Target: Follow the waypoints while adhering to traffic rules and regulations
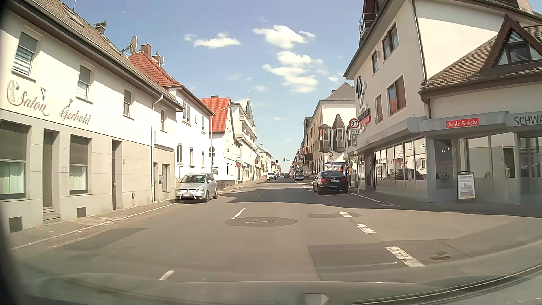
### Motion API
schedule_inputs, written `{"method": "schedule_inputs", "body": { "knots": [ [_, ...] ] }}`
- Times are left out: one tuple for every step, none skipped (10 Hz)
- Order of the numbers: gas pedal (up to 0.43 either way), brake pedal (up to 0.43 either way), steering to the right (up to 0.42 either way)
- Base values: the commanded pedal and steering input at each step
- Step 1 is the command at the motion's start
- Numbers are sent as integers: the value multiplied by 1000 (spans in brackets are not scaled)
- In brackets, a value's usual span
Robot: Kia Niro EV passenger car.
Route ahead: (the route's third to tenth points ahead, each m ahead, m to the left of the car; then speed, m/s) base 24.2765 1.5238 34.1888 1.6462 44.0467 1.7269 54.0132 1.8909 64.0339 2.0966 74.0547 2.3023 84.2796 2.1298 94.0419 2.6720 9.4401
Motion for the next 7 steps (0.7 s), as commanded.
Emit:
{"method": "schedule_inputs", "body": {
  "knots": [
    [67,30,0],
    [67,30,0],
    [59,30,-1],
    [20,30,0],
    [0,30,-1],
    [0,30,-1],
    [0,30,-1]
  ]
}}
